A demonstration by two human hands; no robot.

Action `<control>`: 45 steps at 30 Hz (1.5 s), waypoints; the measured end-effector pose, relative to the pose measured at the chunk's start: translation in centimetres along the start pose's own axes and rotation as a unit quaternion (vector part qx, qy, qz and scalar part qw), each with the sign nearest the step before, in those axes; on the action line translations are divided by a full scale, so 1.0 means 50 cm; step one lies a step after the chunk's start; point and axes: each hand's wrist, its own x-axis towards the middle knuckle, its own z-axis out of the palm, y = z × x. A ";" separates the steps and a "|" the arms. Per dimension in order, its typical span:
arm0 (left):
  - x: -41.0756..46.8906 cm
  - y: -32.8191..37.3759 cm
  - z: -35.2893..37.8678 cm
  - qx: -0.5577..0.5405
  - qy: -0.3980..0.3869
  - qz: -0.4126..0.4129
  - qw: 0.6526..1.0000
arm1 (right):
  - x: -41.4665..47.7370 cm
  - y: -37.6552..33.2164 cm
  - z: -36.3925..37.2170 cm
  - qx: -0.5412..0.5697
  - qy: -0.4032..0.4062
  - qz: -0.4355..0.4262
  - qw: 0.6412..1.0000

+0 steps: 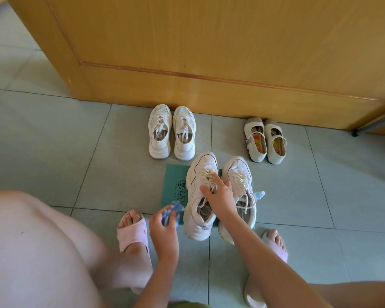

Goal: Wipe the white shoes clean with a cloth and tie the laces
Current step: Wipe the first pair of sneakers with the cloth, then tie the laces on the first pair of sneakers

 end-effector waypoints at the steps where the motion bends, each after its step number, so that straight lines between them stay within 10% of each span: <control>1: 0.027 0.008 0.004 -0.006 -0.010 0.008 1.000 | -0.007 -0.001 0.000 -0.010 0.005 -0.002 1.000; 10: 0.148 0.031 0.045 0.144 -0.261 0.055 0.953 | -0.063 0.017 0.003 -0.007 0.101 0.001 0.995; 17: 0.109 0.116 0.020 0.109 -0.170 0.159 0.966 | -0.055 0.009 0.011 -0.031 0.129 0.034 0.991; 30: 0.055 0.180 0.033 0.272 -0.275 0.165 0.907 | -0.037 0.006 -0.013 0.037 0.132 0.028 0.990; 38: 0.078 0.231 0.022 0.089 -0.324 0.074 0.939 | -0.027 -0.020 -0.050 0.199 -0.028 0.080 0.976; 45: 0.102 0.283 0.035 -0.030 -0.426 -0.009 0.904 | -0.021 -0.052 -0.121 0.242 0.012 0.014 0.970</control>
